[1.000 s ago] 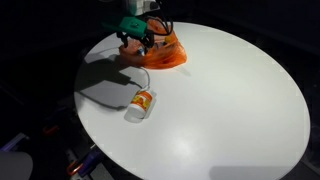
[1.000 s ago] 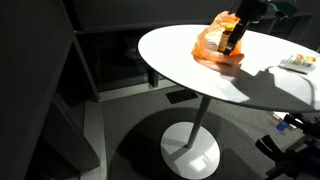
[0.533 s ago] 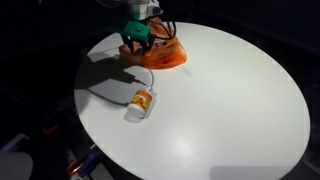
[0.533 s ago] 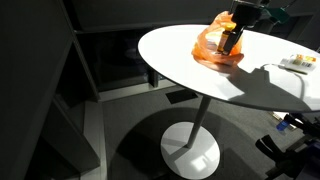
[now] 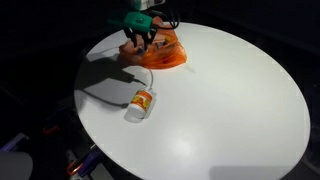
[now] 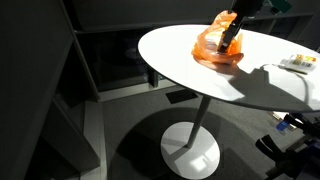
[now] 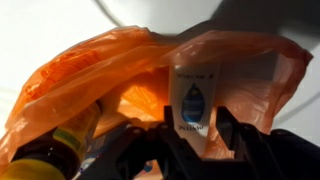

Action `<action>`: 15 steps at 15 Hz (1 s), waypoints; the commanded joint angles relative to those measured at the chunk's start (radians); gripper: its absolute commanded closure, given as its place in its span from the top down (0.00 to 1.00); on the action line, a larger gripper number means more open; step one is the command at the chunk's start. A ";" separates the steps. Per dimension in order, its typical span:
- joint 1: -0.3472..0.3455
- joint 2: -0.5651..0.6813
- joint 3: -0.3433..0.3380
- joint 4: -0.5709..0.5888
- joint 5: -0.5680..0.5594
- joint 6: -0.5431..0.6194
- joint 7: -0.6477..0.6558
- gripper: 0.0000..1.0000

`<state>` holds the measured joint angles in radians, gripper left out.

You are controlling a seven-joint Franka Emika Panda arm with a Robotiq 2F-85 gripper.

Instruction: Take the bottle out of the carrier bag

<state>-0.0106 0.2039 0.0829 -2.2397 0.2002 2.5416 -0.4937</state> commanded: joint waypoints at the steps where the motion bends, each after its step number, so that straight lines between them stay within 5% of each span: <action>1: -0.004 -0.061 -0.005 -0.003 -0.052 -0.043 0.039 0.24; 2: -0.002 -0.066 -0.010 -0.002 -0.066 -0.047 0.045 0.24; 3: -0.004 -0.065 -0.009 0.000 -0.062 -0.048 0.040 0.74; 7: -0.007 -0.042 -0.007 0.008 -0.039 -0.028 0.027 0.97; 15: -0.009 0.041 -0.002 0.025 -0.046 0.044 0.047 0.99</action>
<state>-0.0124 0.2080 0.0737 -2.2399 0.1613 2.5614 -0.4720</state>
